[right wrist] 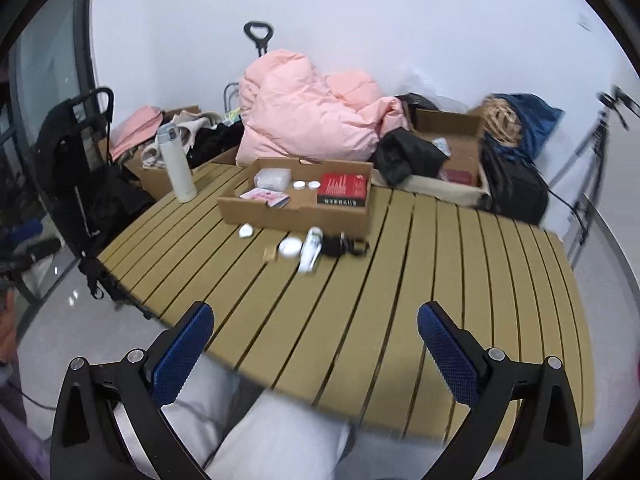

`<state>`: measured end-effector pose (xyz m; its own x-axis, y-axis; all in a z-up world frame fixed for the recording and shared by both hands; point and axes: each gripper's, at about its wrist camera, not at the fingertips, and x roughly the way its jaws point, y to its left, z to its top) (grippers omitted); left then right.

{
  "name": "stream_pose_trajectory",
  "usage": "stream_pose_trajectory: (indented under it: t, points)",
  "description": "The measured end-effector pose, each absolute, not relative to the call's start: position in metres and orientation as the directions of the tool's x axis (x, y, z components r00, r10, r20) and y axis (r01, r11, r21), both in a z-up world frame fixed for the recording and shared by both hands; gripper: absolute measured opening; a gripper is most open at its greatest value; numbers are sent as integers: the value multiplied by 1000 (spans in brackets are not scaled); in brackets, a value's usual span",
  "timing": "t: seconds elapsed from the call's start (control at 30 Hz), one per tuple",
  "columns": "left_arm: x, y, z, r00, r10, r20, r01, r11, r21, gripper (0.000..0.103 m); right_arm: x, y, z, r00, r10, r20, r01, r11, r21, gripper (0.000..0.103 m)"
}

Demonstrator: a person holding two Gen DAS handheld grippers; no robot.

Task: Organize objects
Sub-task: 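Move the left gripper back over the table toward the white lid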

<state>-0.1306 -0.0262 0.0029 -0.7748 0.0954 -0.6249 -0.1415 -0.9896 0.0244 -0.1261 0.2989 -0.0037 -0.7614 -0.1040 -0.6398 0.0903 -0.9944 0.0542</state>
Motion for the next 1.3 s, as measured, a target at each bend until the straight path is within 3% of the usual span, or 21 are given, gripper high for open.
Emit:
stream_pose_trajectory:
  t: [0.17,0.23,0.33,0.47,0.5,0.57,0.6,0.63,0.7,1.0,1.17,1.3]
  points:
    - [-90,-21,-13,-785,122,-607,-184,-982,41,103,-62,285,-25,-800,-223,-558,111,-968,227,103]
    - [-89,-15,-6,-796,120,-593,-191,-980,58,103,-64,273,-29,-778,-222,-587,123,-971,204,103]
    - [-79,-16,2,-818,141,-557,-194,-980,37,103,-60,261,-21,-807,-193,-558,127,-980,155,103]
    - [-81,-17,-5,-806,133,-576,-187,-982,35,103,-62,250,-25,-799,-197,-569,155,-980,121,103]
    - [-83,-17,-7,-801,135,-583,-187,-982,30,103,-62,249,-30,-789,-211,-577,166,-977,131,101]
    - [-87,-16,-12,-789,142,-598,-192,-981,20,103,-62,250,-36,-777,-239,-582,176,-971,164,76]
    - [-89,-15,-14,-786,143,-602,-190,-982,16,103,-63,252,-39,-773,-248,-583,178,-968,175,70]
    - [-94,-15,-17,-782,143,-607,-190,-982,12,103,-65,253,-42,-777,-236,-584,166,-971,173,66]
    - [-104,-12,-22,-776,145,-614,-191,-982,9,103,-72,253,-49,-777,-210,-594,152,-977,147,66]
    - [-206,28,-47,-749,135,-649,-189,-982,13,103,-156,272,-83,-762,-183,-621,134,-983,125,66]
    - [-289,42,-76,-664,160,-730,-182,-982,-50,101,-249,290,-112,-736,-202,-646,119,-978,170,66]
    - [-367,56,-109,-602,148,-784,-147,-986,-73,82,-303,304,-133,-693,-235,-682,106,-968,226,66]
